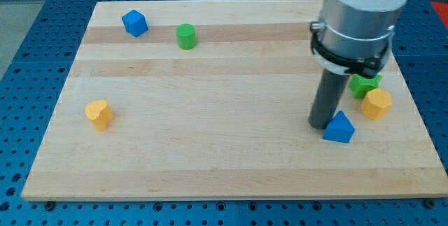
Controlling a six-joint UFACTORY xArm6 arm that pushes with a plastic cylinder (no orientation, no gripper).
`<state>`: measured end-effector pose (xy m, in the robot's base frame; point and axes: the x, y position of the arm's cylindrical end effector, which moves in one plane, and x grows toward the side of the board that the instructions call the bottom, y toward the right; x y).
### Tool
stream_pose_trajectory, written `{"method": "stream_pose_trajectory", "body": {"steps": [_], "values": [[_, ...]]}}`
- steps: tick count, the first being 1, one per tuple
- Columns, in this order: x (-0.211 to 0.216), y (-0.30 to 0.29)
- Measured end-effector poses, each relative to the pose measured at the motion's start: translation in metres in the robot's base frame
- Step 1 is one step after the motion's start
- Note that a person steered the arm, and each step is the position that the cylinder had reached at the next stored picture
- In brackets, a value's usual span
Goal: Slide the blue triangle closer to the yellow hexagon
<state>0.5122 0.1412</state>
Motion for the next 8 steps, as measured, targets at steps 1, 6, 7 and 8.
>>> {"method": "stream_pose_trajectory", "body": {"steps": [1, 6, 7, 8], "values": [[0.002, 0.000], [0.024, 0.020], [0.021, 0.039], [0.021, 0.056]]}}
